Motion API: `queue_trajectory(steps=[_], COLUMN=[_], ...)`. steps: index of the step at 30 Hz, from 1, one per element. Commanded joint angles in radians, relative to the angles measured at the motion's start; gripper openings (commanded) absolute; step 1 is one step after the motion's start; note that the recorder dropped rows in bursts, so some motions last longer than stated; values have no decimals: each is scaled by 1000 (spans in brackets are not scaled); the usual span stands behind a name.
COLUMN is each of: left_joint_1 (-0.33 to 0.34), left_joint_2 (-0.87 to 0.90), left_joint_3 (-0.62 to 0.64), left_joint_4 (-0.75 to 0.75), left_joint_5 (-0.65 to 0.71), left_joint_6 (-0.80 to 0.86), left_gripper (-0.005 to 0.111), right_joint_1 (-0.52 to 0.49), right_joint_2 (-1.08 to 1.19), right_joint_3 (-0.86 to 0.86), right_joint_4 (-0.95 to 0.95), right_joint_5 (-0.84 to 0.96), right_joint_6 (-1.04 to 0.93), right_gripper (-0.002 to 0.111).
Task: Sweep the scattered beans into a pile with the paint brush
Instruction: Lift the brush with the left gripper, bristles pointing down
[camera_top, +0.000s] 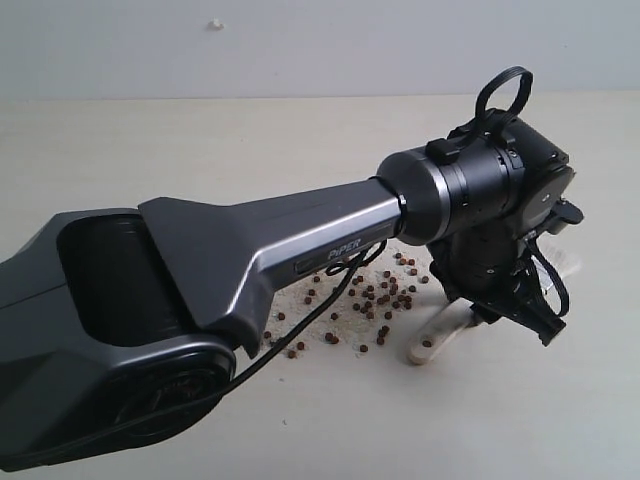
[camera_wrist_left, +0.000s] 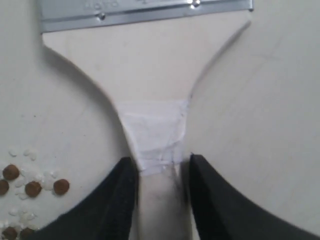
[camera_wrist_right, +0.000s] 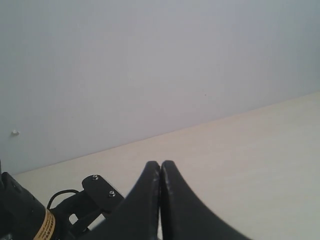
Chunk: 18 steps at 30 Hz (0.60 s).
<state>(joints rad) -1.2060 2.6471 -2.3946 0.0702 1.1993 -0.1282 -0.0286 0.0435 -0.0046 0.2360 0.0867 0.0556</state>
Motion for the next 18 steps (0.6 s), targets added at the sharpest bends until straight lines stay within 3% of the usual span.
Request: queue_trajectory(steps=[1, 13, 18], left_joint_1=[-2, -2, -2], left_joint_2=[-19, -32, -32], left_joint_3=[10, 88, 98], left_joint_4=[-19, -35, -24], left_joint_5=[22, 22, 22], left_joint_6=[24, 46, 46], left_gripper=[46, 49, 35], right_joint_1=[-6, -6, -6], right_joint_2=[4, 4, 4], right_joint_3=[5, 5, 5], right_joint_4=[-1, -1, -1], right_joint_5=[-3, -3, -3], right_joint_6=[-1, -1, -1], right_gripper=[0, 0, 0])
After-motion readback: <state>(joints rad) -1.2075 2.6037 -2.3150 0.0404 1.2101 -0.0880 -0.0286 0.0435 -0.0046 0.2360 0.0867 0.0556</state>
